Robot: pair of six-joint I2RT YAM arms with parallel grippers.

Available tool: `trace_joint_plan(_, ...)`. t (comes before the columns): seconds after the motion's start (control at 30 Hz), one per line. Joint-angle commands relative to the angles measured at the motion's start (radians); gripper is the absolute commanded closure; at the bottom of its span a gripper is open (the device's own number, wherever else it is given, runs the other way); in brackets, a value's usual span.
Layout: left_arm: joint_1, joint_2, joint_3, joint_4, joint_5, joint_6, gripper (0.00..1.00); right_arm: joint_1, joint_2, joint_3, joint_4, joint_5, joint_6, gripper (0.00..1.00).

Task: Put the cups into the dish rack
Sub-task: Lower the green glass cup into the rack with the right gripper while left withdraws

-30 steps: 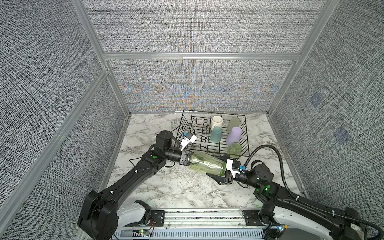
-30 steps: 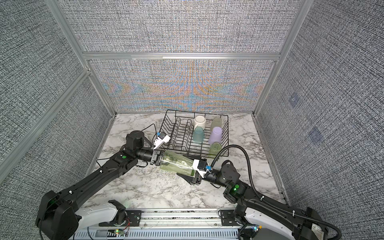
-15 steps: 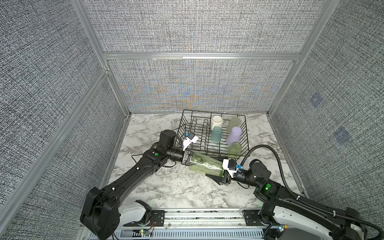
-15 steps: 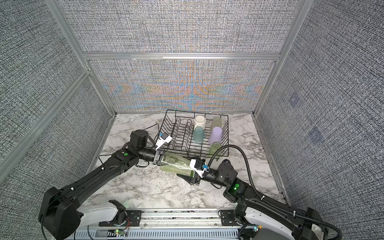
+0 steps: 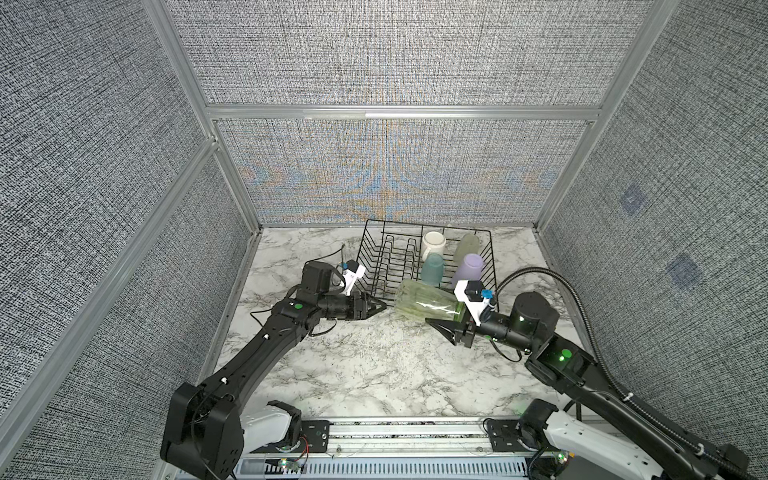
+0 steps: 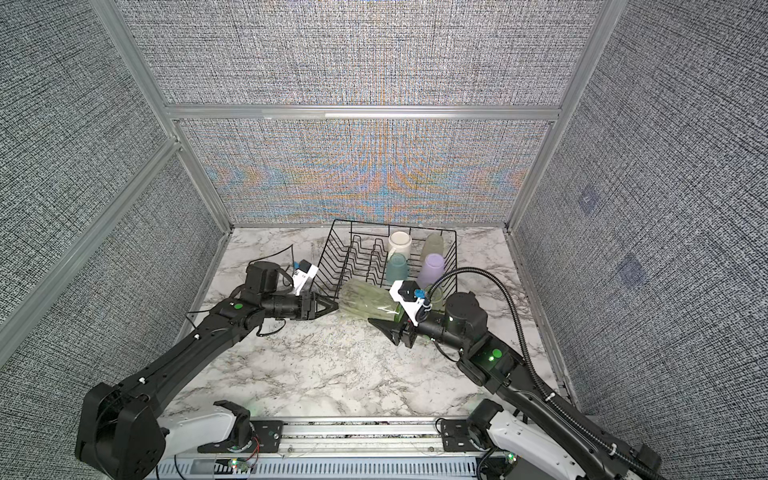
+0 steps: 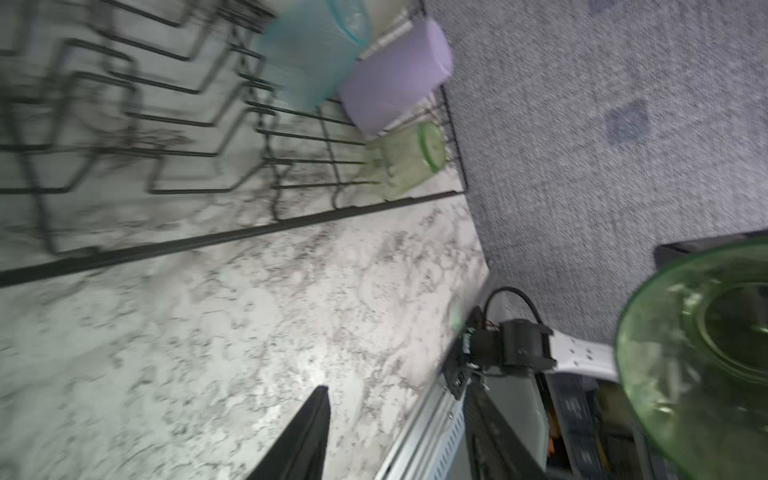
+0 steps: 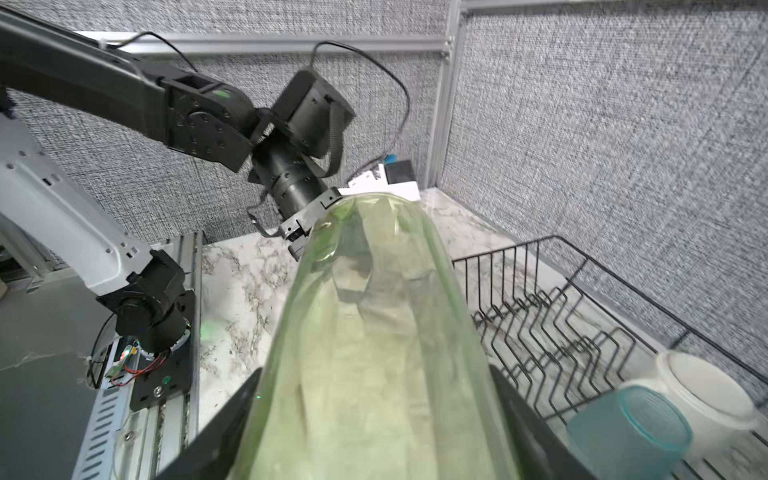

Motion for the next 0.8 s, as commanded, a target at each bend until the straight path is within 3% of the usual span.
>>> trace_joint_plan(0.0, 0.017, -0.04, -0.019, -0.085, -0.303, 0.012, 0.47, -0.045, 0.056, 0.114, -0.273, -0.012, 0.006, 0.53)
trace_joint_plan(0.07, 0.022, -0.068, -0.019, -0.16, -0.491, 0.015, 0.46, -0.074, 0.114, 0.223, -0.408, -0.003, 0.006, 0.53)
trace_joint_plan(0.13, 0.023, -0.094, -0.026, -0.219, -0.634, -0.003, 0.36, -0.099, 0.181, 0.317, -0.522, 0.025, 0.006, 0.53)
trace_joint_plan(0.23, 0.027, -0.134, -0.067, -0.22, -0.763, -0.03, 0.35, -0.145, 0.29, 0.437, -0.657, 0.055, 0.002, 0.53)
trace_joint_plan(0.5, 0.028, -0.209, -0.118, -0.228, -0.88, -0.028, 0.35, -0.2, 0.574, 0.743, -0.944, 0.24, 0.008, 0.53)
trace_joint_plan(0.77, 0.027, -0.208, -0.107, -0.233, -0.872, -0.024, 0.35, -0.208, 0.787, 0.902, -1.007, 0.371, 0.055, 0.53)
